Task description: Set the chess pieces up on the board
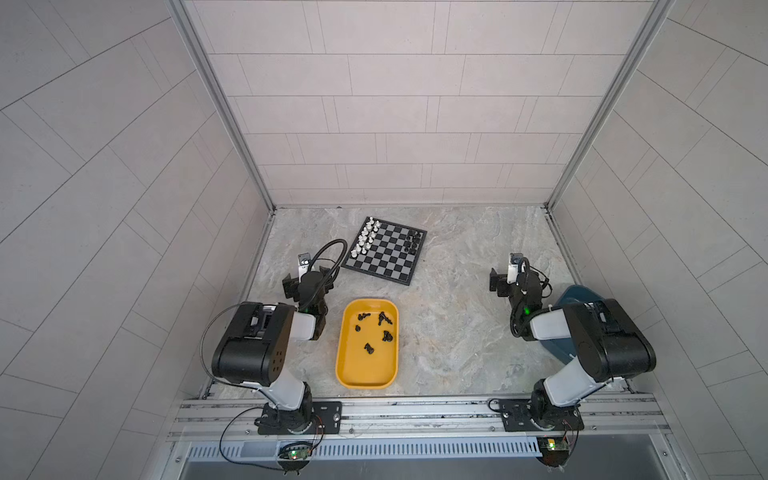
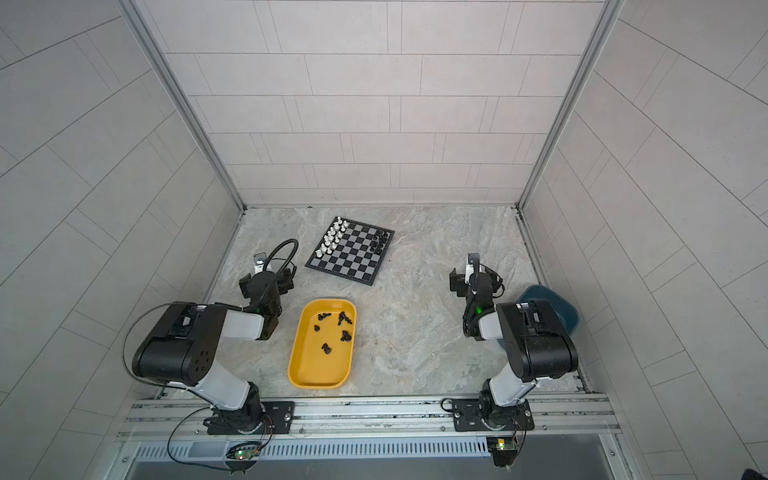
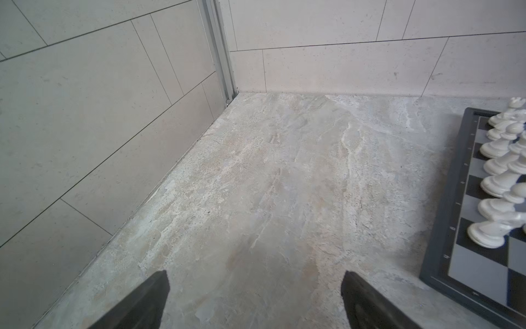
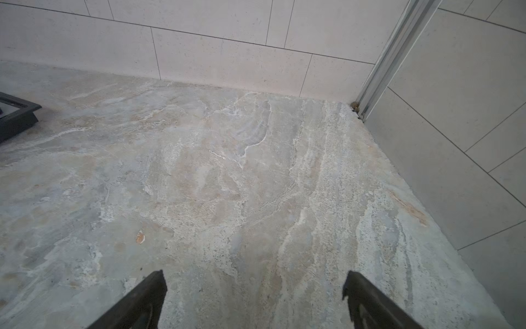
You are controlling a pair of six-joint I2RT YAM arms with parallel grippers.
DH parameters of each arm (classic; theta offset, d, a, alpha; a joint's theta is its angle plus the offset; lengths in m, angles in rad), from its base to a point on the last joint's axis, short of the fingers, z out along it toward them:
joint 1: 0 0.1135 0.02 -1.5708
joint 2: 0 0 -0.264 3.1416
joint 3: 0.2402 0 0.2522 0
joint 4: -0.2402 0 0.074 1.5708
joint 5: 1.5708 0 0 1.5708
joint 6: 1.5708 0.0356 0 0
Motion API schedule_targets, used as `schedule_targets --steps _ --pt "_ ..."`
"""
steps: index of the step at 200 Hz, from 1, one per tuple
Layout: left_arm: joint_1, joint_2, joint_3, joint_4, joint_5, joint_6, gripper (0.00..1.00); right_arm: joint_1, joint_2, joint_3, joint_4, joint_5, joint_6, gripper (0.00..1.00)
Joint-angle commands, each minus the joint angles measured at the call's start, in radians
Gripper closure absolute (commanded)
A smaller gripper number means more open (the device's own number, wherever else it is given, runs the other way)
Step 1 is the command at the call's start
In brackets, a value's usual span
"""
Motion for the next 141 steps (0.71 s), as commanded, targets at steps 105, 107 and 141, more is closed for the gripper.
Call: schedule_targets --steps 105,107,141 --pt "0.005 -0.006 -0.002 0.014 0.003 -0.008 0.0 0.015 -0.009 -0.008 0.021 0.032 -0.02 0.01" --pt "0.005 -0.005 -0.002 0.014 0.003 -0.008 0.0 0.015 -0.008 -0.008 0.021 0.033 -0.02 0.01" --pt "0.006 -0.004 -0.002 0.014 0.005 -0.013 0.0 0.013 -0.008 -0.006 0.015 0.029 -0.017 0.01"
